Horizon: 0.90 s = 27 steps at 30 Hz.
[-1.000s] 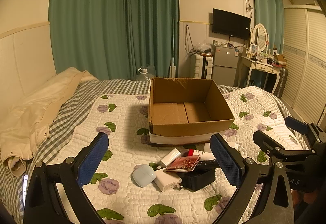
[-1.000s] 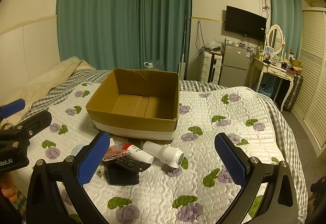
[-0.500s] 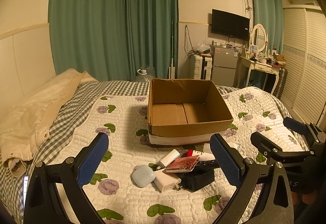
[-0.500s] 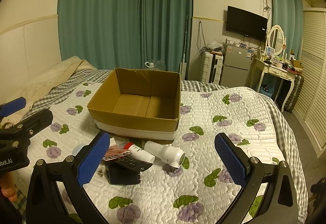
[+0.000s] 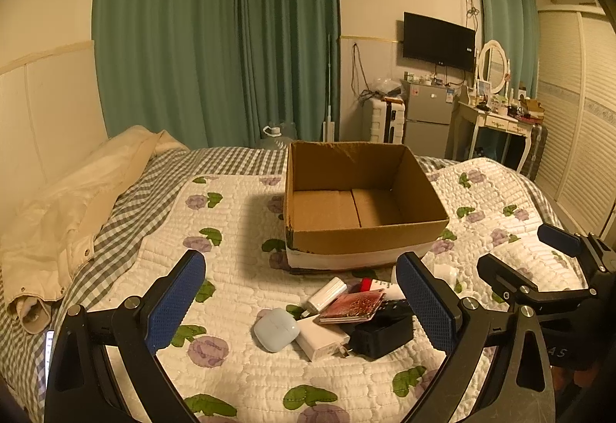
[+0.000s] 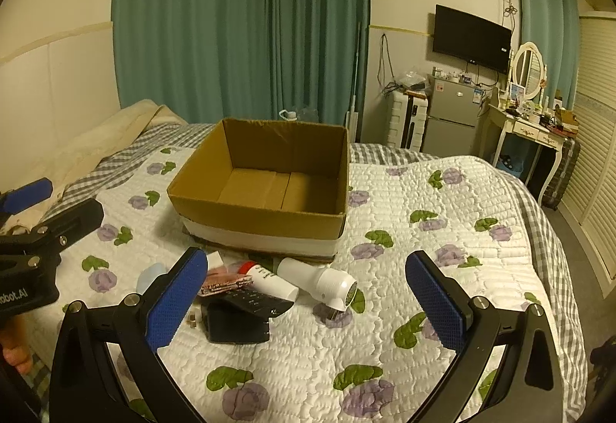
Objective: Organize rigid objects
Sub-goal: 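Grasp the light blue earbuds case with the left gripper while the right grasps the red card holder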
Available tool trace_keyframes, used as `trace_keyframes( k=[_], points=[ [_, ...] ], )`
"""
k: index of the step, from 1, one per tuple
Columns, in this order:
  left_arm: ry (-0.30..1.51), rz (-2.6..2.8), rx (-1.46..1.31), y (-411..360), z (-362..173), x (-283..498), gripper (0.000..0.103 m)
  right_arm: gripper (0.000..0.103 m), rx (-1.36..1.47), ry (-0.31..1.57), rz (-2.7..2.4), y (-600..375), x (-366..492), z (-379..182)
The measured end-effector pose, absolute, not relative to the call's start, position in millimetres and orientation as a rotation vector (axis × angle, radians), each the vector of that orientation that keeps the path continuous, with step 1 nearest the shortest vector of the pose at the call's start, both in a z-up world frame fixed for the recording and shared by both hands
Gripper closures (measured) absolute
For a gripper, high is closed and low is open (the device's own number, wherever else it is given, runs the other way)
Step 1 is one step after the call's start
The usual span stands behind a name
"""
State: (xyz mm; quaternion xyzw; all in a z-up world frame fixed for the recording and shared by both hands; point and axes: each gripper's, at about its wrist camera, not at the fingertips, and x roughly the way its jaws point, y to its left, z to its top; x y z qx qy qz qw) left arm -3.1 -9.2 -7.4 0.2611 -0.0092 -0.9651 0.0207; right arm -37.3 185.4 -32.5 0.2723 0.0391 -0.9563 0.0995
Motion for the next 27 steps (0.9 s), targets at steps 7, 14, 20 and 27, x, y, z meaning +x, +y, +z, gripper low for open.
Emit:
trace_keyframes(
  k=[7,14,20,27],
  points=[
    [-0.017,-2.937,0.891,-37,-36,-15,0.004,0.0,0.87,0.108,-2.789,186,-46,-52],
    [-0.028,-2.82,1.16,-42,-107,-51,0.005,0.0,0.96,0.106,-2.729,184,-57,-77],
    [-0.114,-2.771,1.274,-34,-134,-67,0.005,0.0,1.021,0.091,-2.682,182,-65,-91],
    [-0.043,-2.781,1.362,-36,-147,-80,0.017,0.0,1.044,0.114,-2.663,177,-67,-97]
  ],
)
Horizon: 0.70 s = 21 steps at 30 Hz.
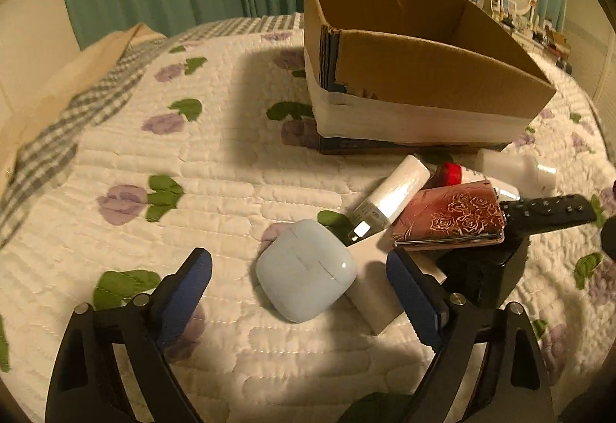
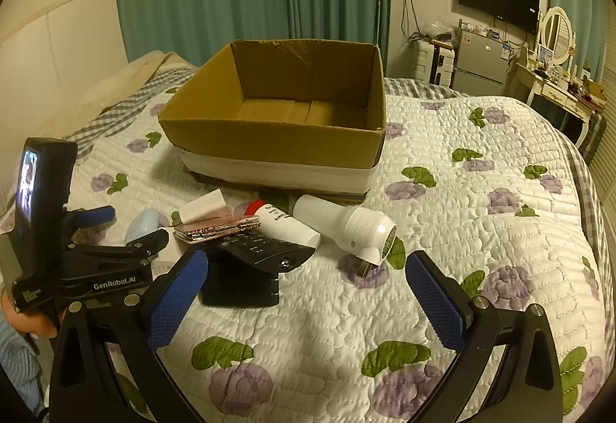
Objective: Organize rigid objects
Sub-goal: 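Grasp the light blue earbuds case with the left gripper while the right grasps the red card holder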
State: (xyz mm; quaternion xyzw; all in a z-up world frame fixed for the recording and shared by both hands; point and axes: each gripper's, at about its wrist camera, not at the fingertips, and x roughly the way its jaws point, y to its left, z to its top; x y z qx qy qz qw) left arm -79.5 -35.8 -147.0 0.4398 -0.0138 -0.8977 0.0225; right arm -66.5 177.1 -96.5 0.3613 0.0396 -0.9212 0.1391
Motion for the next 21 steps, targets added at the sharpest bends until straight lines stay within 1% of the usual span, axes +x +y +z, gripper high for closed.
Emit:
trace_keyframes(
  k=[1,2,3,4,5,6,7,10,12,16,20,21],
  points=[
    [-0.015,-2.795,1.376,-37,-147,-79,0.031,0.0,1.046,0.116,-2.665,177,-67,-96],
    [0.035,-2.817,1.399,-40,-146,-79,0.042,0.0,1.048,0.12,-2.669,176,-67,-96],
    [0.066,-2.819,1.411,-41,-146,-79,0.056,0.0,1.048,0.126,-2.673,176,-66,-95],
    [0.097,-2.825,1.422,-44,-146,-78,0.062,0.0,1.044,0.134,-2.679,175,-66,-94],
    [0.104,-2.829,1.422,-44,-144,-77,0.064,0.0,1.038,0.145,-2.683,173,-65,-92],
    [0.094,-2.837,1.405,-43,-140,-73,0.069,0.0,1.035,0.153,-2.684,172,-64,-91],
    [0.079,-2.843,1.386,-42,-137,-71,0.072,0.0,1.03,0.165,-2.686,169,-63,-90],
    [0.062,-2.847,1.349,-41,-126,-63,0.078,0.0,1.014,0.205,-2.682,161,-62,-86],
    [0.084,-2.843,1.328,-47,-120,-59,0.078,0.0,0.999,0.24,-2.674,155,-62,-85],
    [0.039,-2.833,1.265,-56,-109,-59,0.078,0.0,0.989,0.368,-2.585,135,-69,-87],
    [-0.002,-2.857,1.217,-57,-95,-51,0.079,0.001,1.021,0.582,-2.416,107,-80,-103],
    [-0.009,-2.859,1.212,-56,-93,-49,0.079,0.004,1.02,0.621,-2.396,102,-81,-106]
  ],
)
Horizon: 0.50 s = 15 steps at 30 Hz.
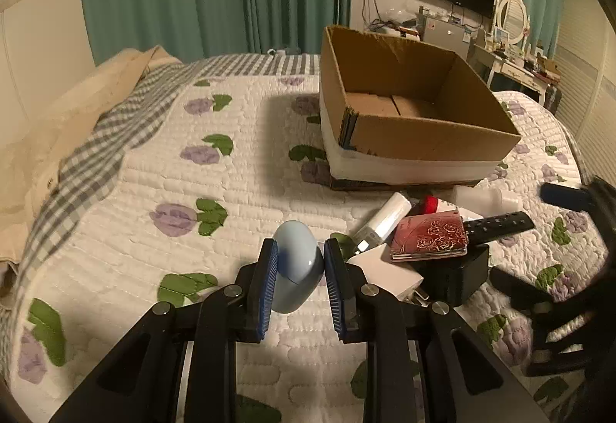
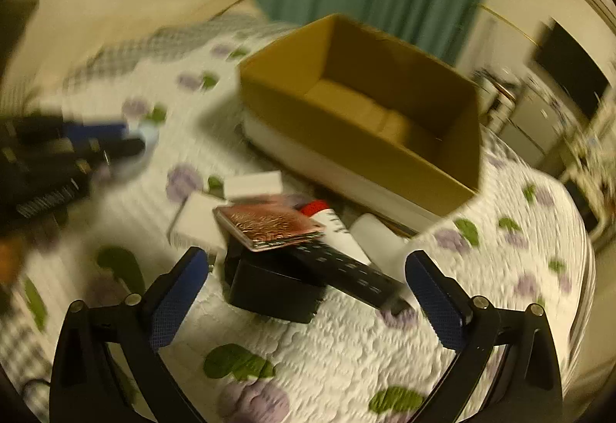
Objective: Organize rigid objects
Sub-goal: 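Grasp the light blue earbuds case with the left gripper while the right grasps the red card holder, then carry both items over the cardboard box and open both grippers to drop them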
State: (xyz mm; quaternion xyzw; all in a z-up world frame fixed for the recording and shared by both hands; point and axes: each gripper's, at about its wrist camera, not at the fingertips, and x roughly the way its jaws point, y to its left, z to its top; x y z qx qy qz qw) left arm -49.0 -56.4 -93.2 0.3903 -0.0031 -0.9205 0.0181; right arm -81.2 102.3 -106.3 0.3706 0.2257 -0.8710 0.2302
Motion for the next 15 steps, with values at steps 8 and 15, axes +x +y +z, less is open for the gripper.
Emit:
trace_keyframes(
  k=[8,15],
  points=[
    [-0.039,-2.825,1.241,-56,-98,-48,0.079,0.035,1.015,0.927,-2.242,60,-97,-146],
    [-0.033,-2.813,1.252,-55,-100,-49,0.079,0.07,0.975,0.971,-2.193,45,-107,-155]
  ],
)
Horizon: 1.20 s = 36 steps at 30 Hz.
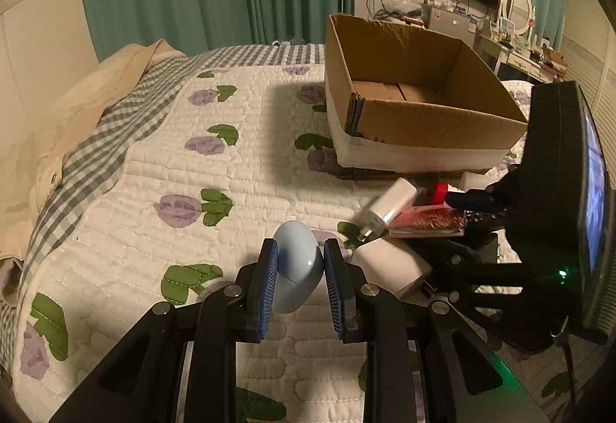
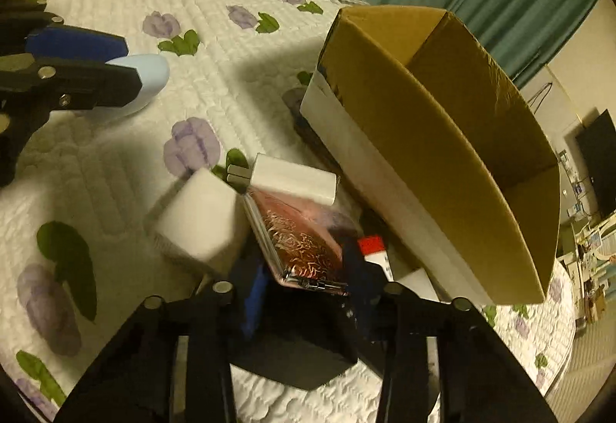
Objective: Organize rigid objects
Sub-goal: 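Carry both items over the cardboard box and open both grippers to drop them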
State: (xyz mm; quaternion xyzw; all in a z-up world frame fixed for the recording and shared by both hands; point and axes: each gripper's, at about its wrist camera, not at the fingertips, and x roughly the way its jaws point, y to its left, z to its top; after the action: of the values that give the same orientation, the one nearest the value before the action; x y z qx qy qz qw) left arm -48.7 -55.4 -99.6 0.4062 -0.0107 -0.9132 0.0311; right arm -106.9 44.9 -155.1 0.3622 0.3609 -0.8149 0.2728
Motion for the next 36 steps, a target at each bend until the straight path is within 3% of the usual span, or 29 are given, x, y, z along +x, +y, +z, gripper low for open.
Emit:
trace_keyframes(
  k=[7,15,22,34,36],
  points=[
    [0.004,-2.862,1.183,-50,-78,-43,0.079,0.094,0.91,0.684,-2.305,78,-101,-109],
    [0.029,-3.012,1.06,-26,-21,-57,0.079,0.094,0.773,0.479,-2.406,113,-96,-38],
    [-0.031,-3.105,0.942,-5,25,-127,0.079,0.094,0.68,0.379,-2.551,138,-148,18],
    [-0.023,-3.062,1.144,10,-45,-225,0.078,0.094,0.862,0.296,-2.532,151,-232,-38],
    [-0.012,-3.076,1.12,11,-49,-226,0.071,0.094,0.872,0.303,-2.533,152,-234,-43]
  ],
)
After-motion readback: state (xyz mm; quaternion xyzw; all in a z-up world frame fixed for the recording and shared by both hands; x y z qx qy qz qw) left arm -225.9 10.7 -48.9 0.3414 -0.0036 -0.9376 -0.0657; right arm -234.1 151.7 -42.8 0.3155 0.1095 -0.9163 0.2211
